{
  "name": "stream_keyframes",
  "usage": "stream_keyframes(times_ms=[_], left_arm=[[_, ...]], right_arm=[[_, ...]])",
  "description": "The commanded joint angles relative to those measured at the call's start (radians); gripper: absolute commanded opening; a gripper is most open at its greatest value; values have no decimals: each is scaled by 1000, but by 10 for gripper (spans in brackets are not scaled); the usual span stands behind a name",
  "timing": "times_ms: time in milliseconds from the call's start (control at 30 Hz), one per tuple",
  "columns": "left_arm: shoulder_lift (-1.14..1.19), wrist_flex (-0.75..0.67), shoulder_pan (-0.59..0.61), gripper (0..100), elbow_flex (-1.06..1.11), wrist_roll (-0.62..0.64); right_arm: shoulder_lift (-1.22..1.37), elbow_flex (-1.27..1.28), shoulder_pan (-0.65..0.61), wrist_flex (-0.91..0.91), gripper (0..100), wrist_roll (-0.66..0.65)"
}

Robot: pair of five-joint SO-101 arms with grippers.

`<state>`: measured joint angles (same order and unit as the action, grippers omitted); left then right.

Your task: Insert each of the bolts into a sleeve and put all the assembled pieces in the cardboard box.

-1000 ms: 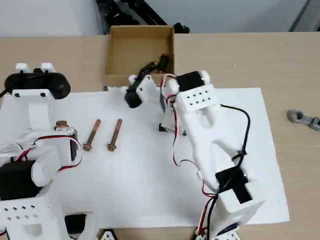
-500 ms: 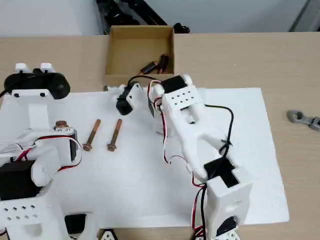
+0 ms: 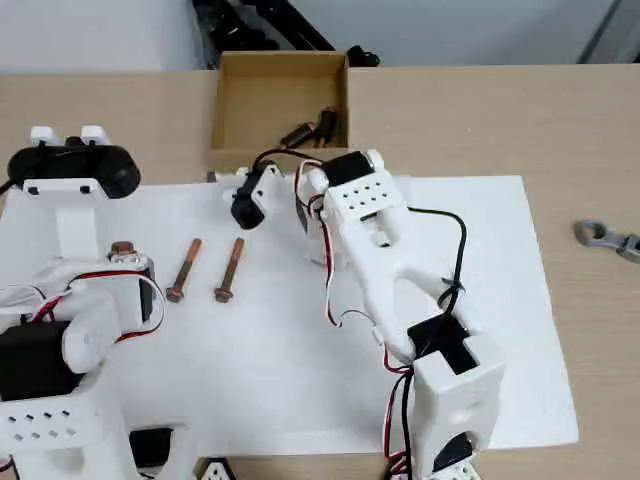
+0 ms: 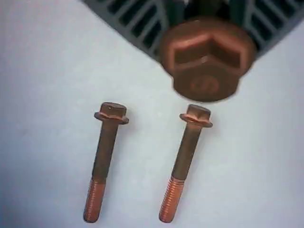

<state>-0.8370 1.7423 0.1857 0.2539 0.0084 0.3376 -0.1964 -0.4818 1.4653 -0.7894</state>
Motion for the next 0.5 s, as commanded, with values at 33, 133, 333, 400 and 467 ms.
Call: stream_keyframes(times_ms=[33, 133, 333, 400, 467], left_arm=[[-18, 9, 6, 7, -4, -2], [-18, 9, 5, 8, 2, -3], [-18, 9, 5, 8, 44, -15], [-18, 9, 5, 8, 41, -15], [-18, 9, 3, 8, 41, -15]], right_arm=[[-5, -41, 2, -8, 210, -18], [-5, -40, 2, -4, 204, -40], [-4, -38, 13, -2, 169, -100], [-4, -38, 13, 5, 169, -117], [2, -37, 13, 12, 169, -133]])
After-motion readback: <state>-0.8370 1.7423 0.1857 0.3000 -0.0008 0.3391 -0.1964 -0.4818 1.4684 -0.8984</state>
